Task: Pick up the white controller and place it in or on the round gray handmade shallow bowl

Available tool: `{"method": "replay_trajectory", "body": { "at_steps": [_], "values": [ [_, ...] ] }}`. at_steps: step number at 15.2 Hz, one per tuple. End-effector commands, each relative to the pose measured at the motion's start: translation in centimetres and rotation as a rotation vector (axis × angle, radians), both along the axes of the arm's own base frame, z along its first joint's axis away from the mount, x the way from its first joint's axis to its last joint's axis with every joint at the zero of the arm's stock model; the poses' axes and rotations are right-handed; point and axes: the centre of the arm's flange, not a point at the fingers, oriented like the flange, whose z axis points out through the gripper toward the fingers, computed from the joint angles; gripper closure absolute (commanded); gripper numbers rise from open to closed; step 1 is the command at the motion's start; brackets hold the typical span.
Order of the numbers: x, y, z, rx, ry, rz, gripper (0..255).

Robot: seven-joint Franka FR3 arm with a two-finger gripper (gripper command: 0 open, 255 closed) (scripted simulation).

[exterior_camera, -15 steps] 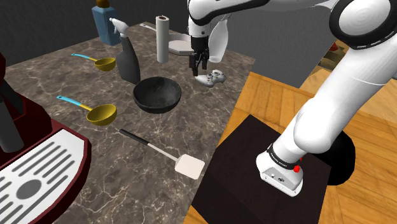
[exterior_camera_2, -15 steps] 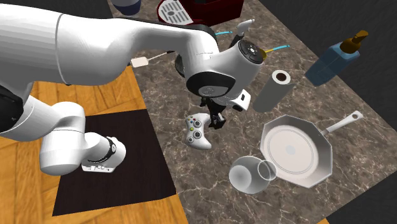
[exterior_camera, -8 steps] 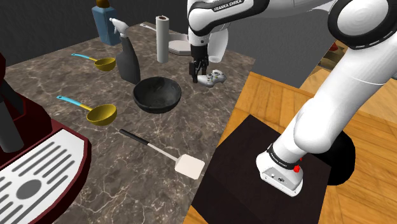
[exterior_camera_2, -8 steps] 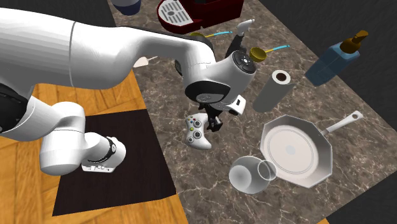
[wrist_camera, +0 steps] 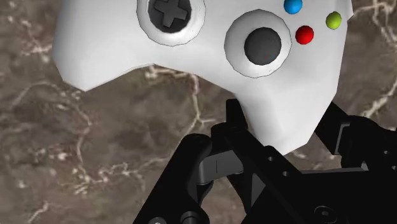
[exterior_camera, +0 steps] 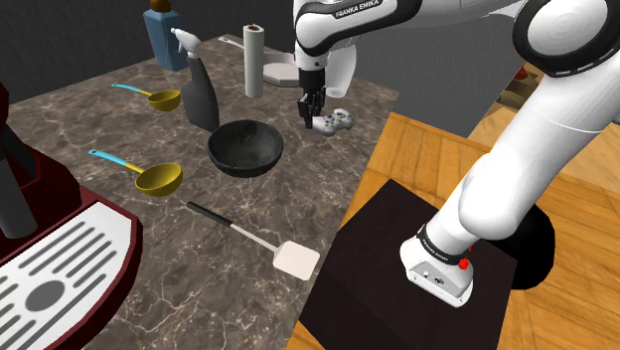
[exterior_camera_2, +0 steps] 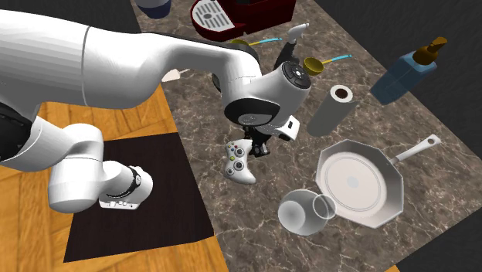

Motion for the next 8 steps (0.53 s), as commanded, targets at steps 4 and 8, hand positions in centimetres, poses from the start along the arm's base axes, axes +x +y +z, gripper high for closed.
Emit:
{"method": "replay_trajectory", "body": {
  "at_steps": [4, 8],
  "values": [
    [-0.02, 0.71, -0.39, 0.016, 0.012, -0.003, 255],
    [-0.13, 0.45, -0.47, 0.016, 0.011, -0.003, 255]
  ]
}}
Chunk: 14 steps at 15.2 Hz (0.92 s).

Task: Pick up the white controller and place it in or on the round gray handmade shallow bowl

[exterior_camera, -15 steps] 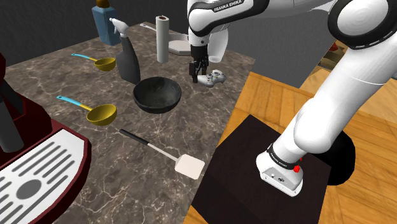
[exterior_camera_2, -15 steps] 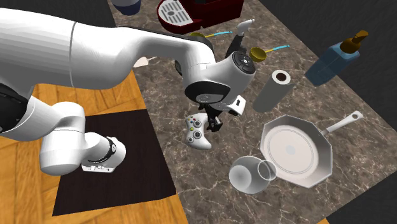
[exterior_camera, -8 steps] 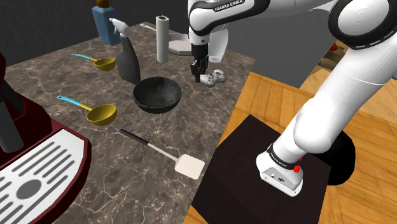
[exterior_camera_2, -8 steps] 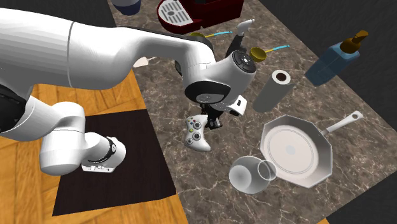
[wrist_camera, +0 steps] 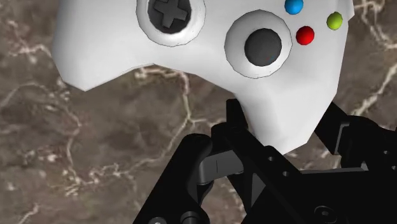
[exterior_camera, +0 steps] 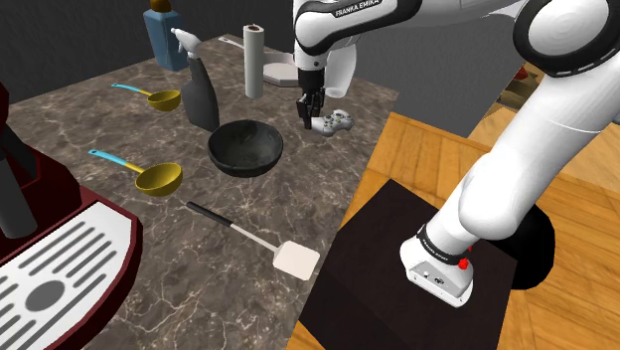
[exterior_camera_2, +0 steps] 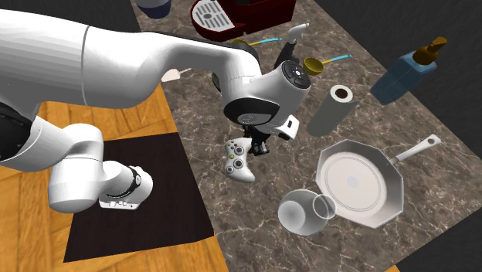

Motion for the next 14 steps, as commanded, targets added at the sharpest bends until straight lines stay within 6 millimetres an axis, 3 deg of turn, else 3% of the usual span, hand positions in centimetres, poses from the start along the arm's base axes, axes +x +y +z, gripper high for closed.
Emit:
{"method": "replay_trajectory", "body": {
  "at_steps": [1, 14],
  "values": [
    [-0.1, 0.1, 0.0, 0.001, 0.011, 0.002, 255],
    [-0.1, 0.1, 6.9, 0.001, 0.011, 0.002, 255]
  ]
}}
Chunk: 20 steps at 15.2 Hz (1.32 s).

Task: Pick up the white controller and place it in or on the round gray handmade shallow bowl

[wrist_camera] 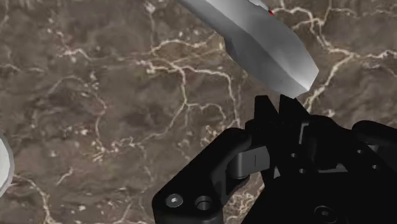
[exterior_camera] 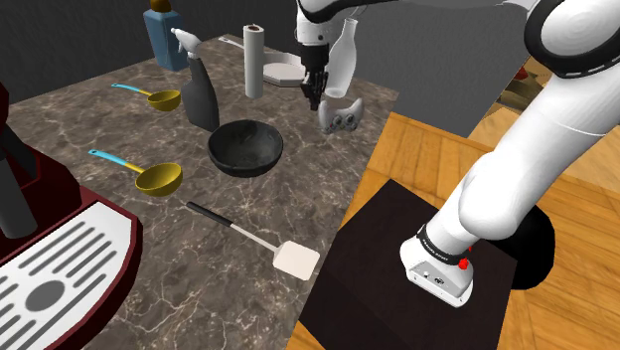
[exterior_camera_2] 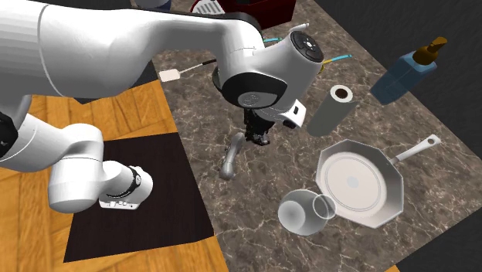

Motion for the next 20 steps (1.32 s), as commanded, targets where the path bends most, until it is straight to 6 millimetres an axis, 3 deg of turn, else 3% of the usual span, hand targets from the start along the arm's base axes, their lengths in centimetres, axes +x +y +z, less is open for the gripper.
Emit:
{"method": "replay_trajectory", "body": {
  "at_steps": [1, 3, 4, 5, 12, 20],
  "values": [
    [-0.1, 0.0, 1.1, 0.0, 0.0, 0.0, 255],
    [-0.1, 0.0, 2.2, 0.0, 0.0, 0.0, 255],
    [0.0, 0.1, 1.6, 0.0, 0.0, 0.0, 255],
    [0.0, 0.1, 1.6, 0.0, 0.0, 0.0, 0],
    [-6.5, -6.9, 0.7, 0.2, -0.031, 0.662, 0],
    [-7.5, -6.8, -3.2, 0.203, -0.031, 0.671, 0]
  ]
}}
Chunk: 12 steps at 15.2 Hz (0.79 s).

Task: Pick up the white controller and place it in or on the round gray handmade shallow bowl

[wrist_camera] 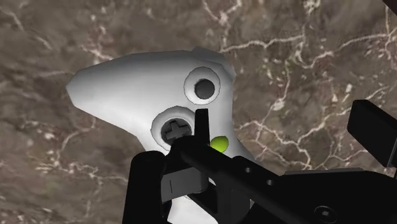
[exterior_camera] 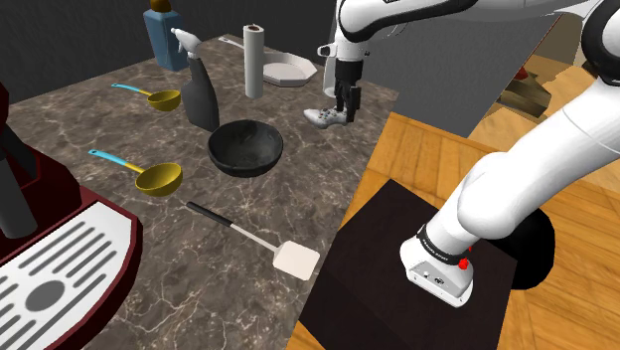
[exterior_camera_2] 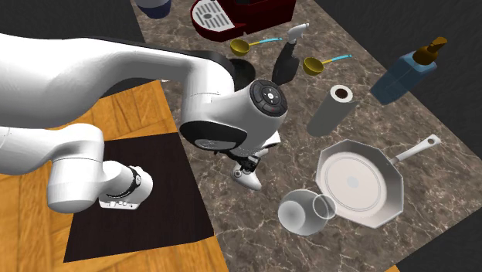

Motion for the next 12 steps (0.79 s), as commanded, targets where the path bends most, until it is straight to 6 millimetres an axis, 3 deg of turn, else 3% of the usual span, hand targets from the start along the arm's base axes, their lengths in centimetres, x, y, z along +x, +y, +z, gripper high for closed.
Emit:
{"method": "replay_trajectory", "body": {
  "at_steps": [1, 8, 9, 12],
  "values": [
    [-0.04, -0.01, -0.76, 0.0, 0.002, 0.001, 0],
    [-0.03, -0.01, -0.76, 0.0, 0.002, 0.001, 0],
    [-0.06, 0.07, -0.8, 0.0, 0.002, 0.001, 255],
    [-0.02, 0.13, -0.67, 0.0, 0.002, 0.001, 255]
  ]
}}
